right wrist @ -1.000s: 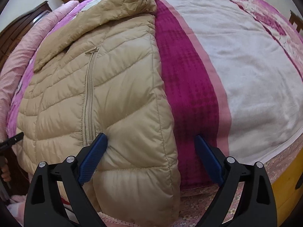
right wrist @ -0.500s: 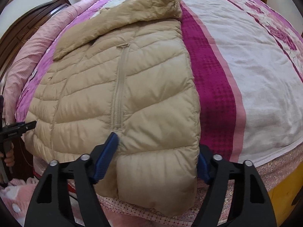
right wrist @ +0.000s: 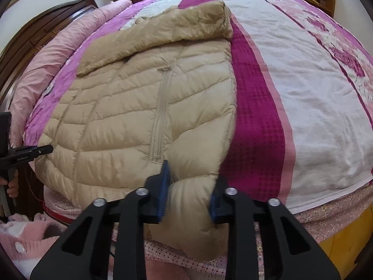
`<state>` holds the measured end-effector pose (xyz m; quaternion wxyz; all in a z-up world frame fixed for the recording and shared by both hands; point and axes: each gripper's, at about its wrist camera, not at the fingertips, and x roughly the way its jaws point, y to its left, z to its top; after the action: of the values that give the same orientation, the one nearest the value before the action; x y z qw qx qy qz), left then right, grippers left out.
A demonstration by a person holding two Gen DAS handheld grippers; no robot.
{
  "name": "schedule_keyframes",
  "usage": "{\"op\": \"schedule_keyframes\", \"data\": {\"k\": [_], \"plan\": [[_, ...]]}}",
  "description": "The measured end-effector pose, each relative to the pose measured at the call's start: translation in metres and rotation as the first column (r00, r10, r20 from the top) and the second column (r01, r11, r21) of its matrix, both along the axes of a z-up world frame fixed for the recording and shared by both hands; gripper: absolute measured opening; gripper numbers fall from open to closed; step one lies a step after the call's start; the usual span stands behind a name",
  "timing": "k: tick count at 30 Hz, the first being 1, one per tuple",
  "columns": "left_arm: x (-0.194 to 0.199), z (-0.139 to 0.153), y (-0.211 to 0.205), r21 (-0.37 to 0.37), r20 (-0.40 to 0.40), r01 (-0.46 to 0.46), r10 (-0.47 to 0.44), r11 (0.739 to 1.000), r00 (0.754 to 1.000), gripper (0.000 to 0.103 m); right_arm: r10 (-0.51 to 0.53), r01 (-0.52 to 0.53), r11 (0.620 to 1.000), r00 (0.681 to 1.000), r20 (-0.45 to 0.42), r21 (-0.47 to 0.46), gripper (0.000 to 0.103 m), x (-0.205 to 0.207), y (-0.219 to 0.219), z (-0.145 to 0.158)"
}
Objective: Fold large clothes
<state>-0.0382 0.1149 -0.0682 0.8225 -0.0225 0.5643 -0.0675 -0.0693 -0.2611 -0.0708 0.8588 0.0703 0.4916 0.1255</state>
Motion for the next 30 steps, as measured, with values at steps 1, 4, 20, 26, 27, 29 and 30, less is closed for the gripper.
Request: {"op": "schedule_keyframes", "data": {"k": [1,4,20,26,27,29,30], "plan": [[-0.002,0.002,-0.001,-0.002,0.004,0.010,-0.010,1.000,1.000,0.013,0.006,-0.006,1.000,1.000,0.005,0.003,0.020,-0.001,0.000,0.003],[-0.007,0.011,-0.008,0.021,0.019,0.045,-0.046,0.999,0.999,0.011,0.029,-0.029,1.000,0.999,0.024,-0.008,0.016,-0.005,0.002,0.013],[-0.030,0.073,0.012,-0.094,0.066,0.055,-0.049,0.994,0.997,0.010,0.056,-0.057,0.998,0.993,0.105,0.003,0.014,-0.022,-0.007,0.068],[-0.040,0.099,0.021,-0.136,0.072,0.047,-0.037,0.990,0.997,0.010,0.050,-0.057,0.997,0.990,0.132,0.050,0.014,-0.032,-0.014,0.090],[-0.043,0.103,0.022,-0.142,0.084,0.044,-0.033,0.989,0.996,0.010,0.045,-0.054,0.997,0.988,0.145,0.059,0.014,-0.033,-0.015,0.094],[-0.042,0.111,0.024,-0.153,0.113,0.041,-0.024,0.987,0.993,0.010,0.038,-0.051,0.996,0.984,0.175,0.073,0.014,-0.031,-0.015,0.100],[-0.039,0.116,0.025,-0.154,0.131,0.040,-0.020,0.987,0.991,0.010,0.037,-0.052,0.996,0.980,0.198,0.075,0.014,-0.027,-0.014,0.105]]}}
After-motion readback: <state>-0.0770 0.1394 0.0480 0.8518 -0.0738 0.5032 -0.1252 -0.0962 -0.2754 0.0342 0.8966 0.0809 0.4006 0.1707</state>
